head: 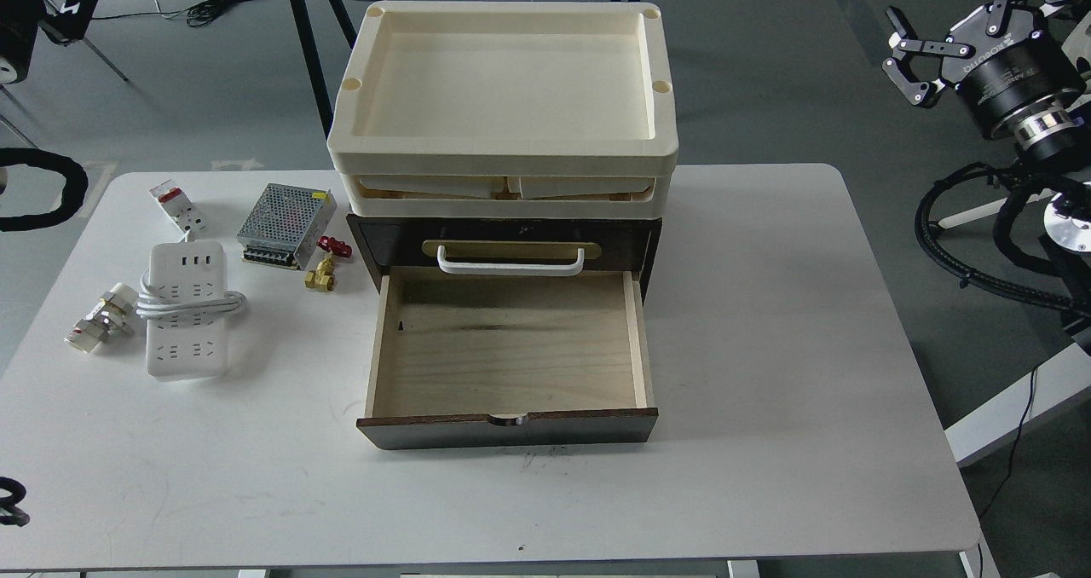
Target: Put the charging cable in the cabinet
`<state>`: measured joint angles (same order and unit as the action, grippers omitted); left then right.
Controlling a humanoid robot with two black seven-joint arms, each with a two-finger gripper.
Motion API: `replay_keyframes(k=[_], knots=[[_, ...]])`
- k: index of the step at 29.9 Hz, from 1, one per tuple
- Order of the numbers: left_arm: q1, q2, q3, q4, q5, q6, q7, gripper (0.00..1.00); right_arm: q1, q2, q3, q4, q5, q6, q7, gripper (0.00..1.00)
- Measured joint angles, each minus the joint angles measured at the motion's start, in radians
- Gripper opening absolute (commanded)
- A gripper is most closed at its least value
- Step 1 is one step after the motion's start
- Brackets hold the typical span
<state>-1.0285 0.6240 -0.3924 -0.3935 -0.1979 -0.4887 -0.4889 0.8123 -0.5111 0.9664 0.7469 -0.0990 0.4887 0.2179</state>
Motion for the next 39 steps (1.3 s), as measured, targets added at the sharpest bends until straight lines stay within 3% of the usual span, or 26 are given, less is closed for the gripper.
replay_keyframes(k=[8,22,30,39], knots=[[-0.010,-0.001,-0.036,0.000,-0.008,0.000,0.000,1.00,-0.006,0.000,-0.001,0.000,-0.001,0.000,0.000,1.00],[0.024,-0.079,-0.395,-0.029,-0.032,0.000,0.000,1.00,-0.010,-0.007,0.002,0.000,0.000,0.000,0.000,1.00],[0.014,0.194,-0.392,-0.362,0.080,0.000,0.000,1.00,-0.018,-0.015,0.004,-0.001,0.001,0.000,0.000,1.00],[-0.049,0.510,-0.223,-0.744,0.719,-0.001,0.000,1.00,-0.057,-0.015,0.007,0.003,0.001,0.000,0.000,1.00]])
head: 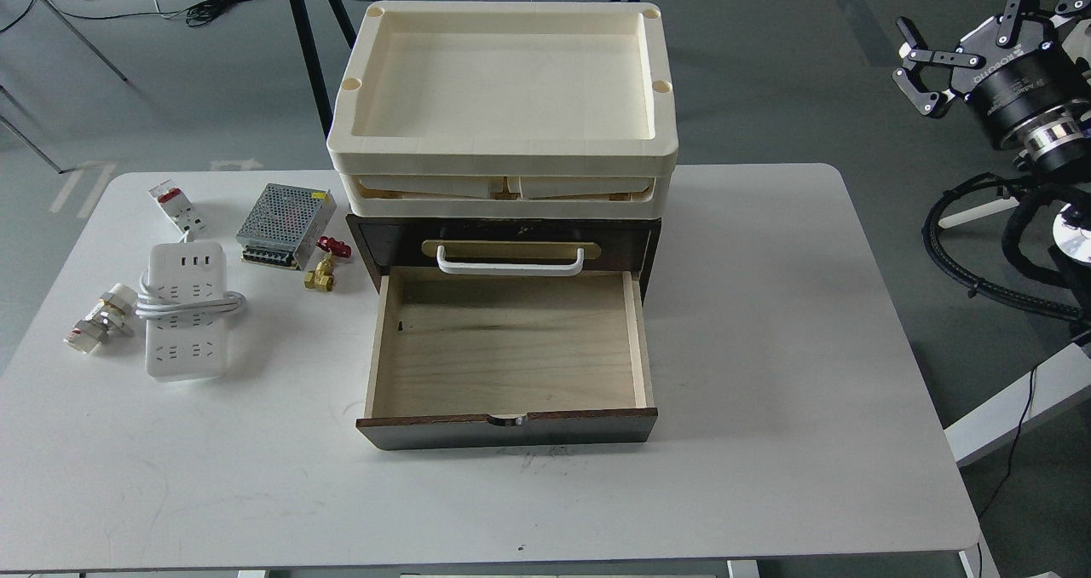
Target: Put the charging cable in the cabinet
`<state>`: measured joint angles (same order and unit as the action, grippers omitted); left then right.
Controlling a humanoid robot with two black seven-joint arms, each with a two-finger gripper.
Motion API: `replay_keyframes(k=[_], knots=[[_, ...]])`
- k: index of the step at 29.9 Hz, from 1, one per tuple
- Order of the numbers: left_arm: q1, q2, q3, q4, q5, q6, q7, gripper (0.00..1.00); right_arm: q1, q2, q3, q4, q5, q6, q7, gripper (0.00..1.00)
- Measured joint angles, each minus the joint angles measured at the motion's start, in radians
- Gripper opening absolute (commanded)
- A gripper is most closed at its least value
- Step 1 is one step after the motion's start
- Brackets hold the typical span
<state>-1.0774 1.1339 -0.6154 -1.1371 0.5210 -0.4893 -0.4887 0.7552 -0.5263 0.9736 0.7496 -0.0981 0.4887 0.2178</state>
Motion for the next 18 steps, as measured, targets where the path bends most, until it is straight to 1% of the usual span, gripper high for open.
replay_keyframes(k=[3,5,10,13,16,18], knots=[[-0.001,0.102,0.074,-0.133,0.186,0.000,0.000,1.00,-0.010,0.000,0.010,0.000,0.000,0.000,0.000,1.00],[-0.002,0.165,0.114,-0.199,0.286,0.000,0.000,1.00,-0.015,-0.001,0.017,0.001,0.000,0.000,0.000,1.00],[0.012,0.328,0.148,-0.361,0.556,0.001,0.000,0.99,-0.017,-0.001,0.025,0.001,0.000,0.000,0.000,1.00],[0.046,0.368,0.181,-0.408,0.756,0.001,0.000,0.98,-0.017,-0.002,0.026,0.001,0.000,0.000,0.000,1.00],[0.093,0.375,0.242,-0.417,0.970,0.001,0.000,0.93,-0.019,-0.003,0.027,0.001,0.000,0.000,0.000,1.00],[0.120,0.376,0.285,-0.417,1.108,0.007,0.000,0.93,-0.022,-0.003,0.027,0.001,0.000,0.000,0.000,1.00]])
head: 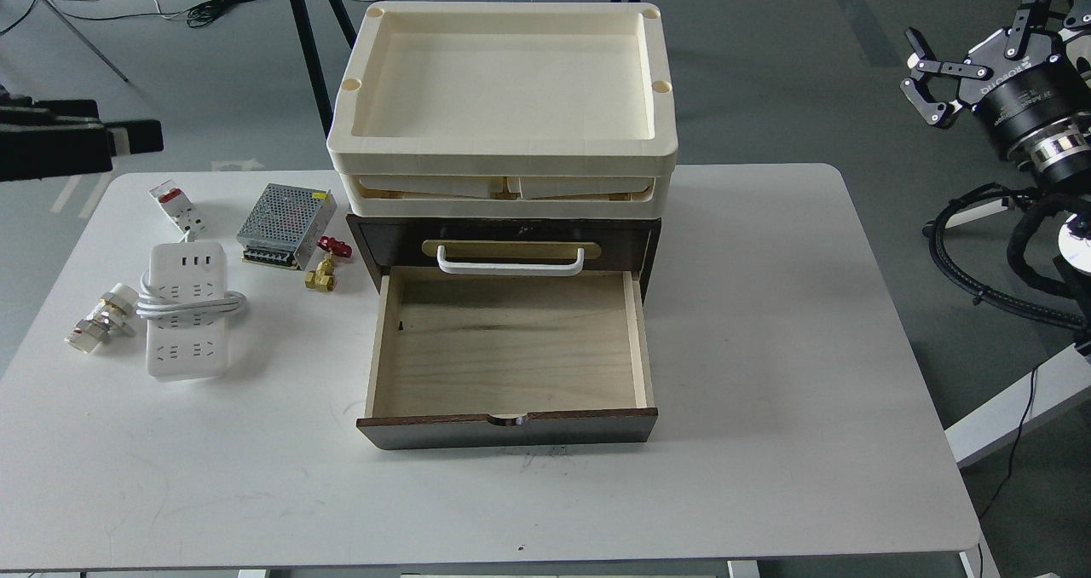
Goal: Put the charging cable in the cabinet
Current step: 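Move the left gripper down to the white power strip with cable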
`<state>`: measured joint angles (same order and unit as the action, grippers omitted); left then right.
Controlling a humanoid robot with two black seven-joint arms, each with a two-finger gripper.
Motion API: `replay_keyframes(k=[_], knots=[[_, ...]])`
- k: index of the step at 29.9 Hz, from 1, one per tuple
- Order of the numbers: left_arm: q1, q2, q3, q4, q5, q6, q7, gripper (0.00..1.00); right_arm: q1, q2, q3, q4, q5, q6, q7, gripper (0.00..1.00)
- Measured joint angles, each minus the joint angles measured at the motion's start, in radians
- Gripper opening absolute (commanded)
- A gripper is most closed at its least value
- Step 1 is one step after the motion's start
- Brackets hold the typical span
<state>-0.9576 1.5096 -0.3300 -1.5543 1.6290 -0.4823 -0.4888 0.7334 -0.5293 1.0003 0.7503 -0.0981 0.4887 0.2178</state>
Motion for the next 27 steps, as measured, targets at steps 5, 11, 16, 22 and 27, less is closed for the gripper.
replay_keyframes(k=[5,11,16,22,27], knots=[[0.024,-0.038,0.112,0.022,0.313,0.076,0.000,0.92,-0.003,0.000,0.000,0.000,0.000,0.000,0.000,1.00],[0.025,-0.171,0.142,0.125,0.532,0.114,0.000,0.92,-0.006,0.000,0.000,0.001,0.000,0.000,0.000,1.00],[0.024,-0.266,0.141,0.215,0.552,0.118,0.000,0.92,-0.019,0.001,0.001,0.004,0.000,0.000,0.000,1.00],[0.038,-0.388,0.148,0.344,0.553,0.118,0.000,0.92,-0.020,0.001,0.002,0.005,0.000,0.000,0.000,1.00],[0.055,-0.492,0.149,0.478,0.553,0.116,0.000,0.91,-0.020,-0.007,0.002,0.005,0.000,0.000,0.000,1.00]])
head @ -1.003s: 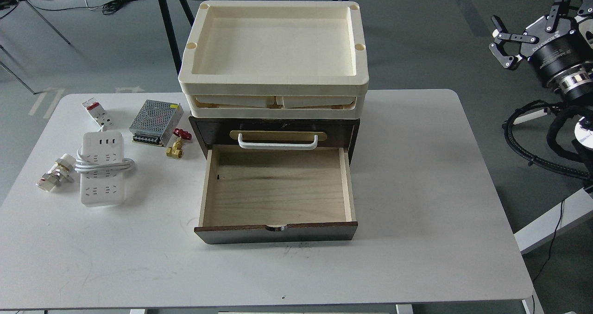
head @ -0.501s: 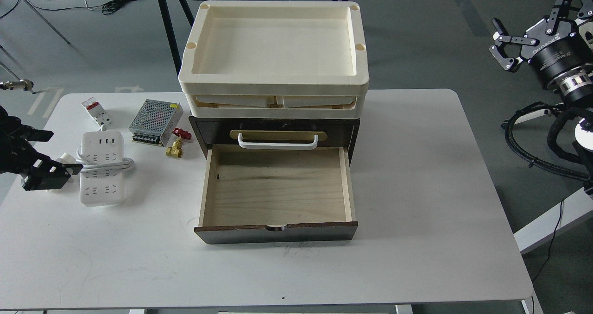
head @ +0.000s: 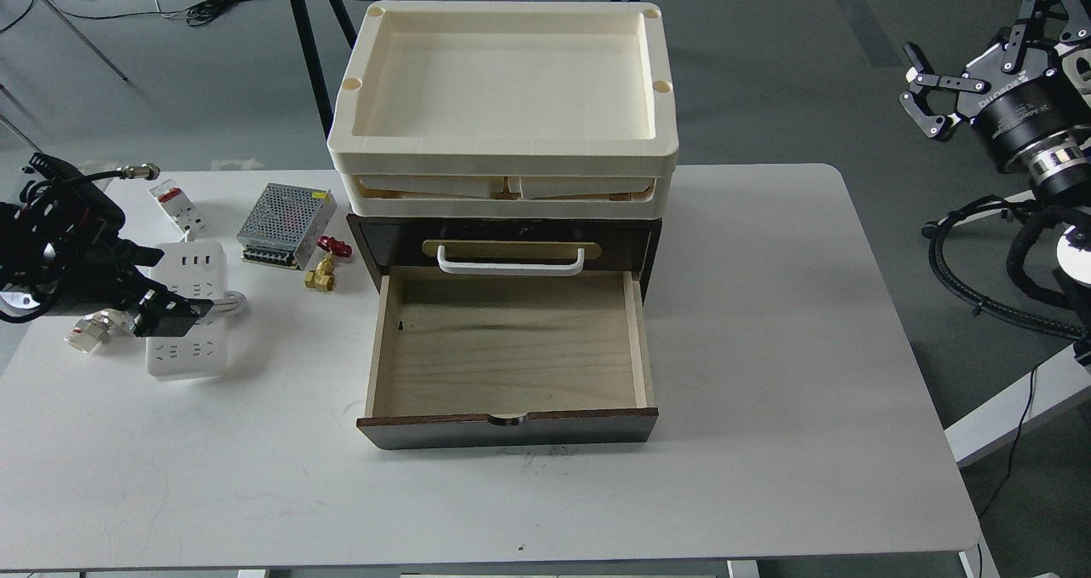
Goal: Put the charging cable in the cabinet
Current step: 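Move the left gripper down to the white power strip with cable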
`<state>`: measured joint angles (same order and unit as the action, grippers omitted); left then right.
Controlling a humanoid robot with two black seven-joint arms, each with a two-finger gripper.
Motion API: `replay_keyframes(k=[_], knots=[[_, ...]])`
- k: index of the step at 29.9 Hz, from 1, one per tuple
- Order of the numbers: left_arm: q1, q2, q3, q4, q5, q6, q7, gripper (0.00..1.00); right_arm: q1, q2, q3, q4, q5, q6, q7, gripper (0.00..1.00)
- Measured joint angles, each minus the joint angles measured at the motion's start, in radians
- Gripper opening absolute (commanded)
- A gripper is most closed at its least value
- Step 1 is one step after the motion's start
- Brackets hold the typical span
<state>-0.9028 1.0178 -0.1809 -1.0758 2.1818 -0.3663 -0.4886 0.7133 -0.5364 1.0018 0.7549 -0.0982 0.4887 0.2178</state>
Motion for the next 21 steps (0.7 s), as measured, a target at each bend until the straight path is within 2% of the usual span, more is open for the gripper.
replay_keyframes(k=[3,8,19,21], knots=[[0.012,-0.042,0.000,0.067,0.000,0.003,0.000,0.89,0.000,-0.005,0.000,0.000,0.000,0.000,0.000,1.00],[0.032,-0.091,0.000,0.110,0.000,0.018,0.000,0.85,-0.001,-0.006,0.000,0.000,0.000,0.000,0.000,1.00],[0.064,-0.192,0.001,0.274,0.000,0.091,0.000,0.85,-0.009,-0.009,0.000,0.000,0.000,0.000,0.000,1.00],[0.064,-0.195,0.008,0.281,0.000,0.097,0.000,0.81,-0.009,-0.011,0.000,0.000,0.000,0.000,0.000,1.00]])
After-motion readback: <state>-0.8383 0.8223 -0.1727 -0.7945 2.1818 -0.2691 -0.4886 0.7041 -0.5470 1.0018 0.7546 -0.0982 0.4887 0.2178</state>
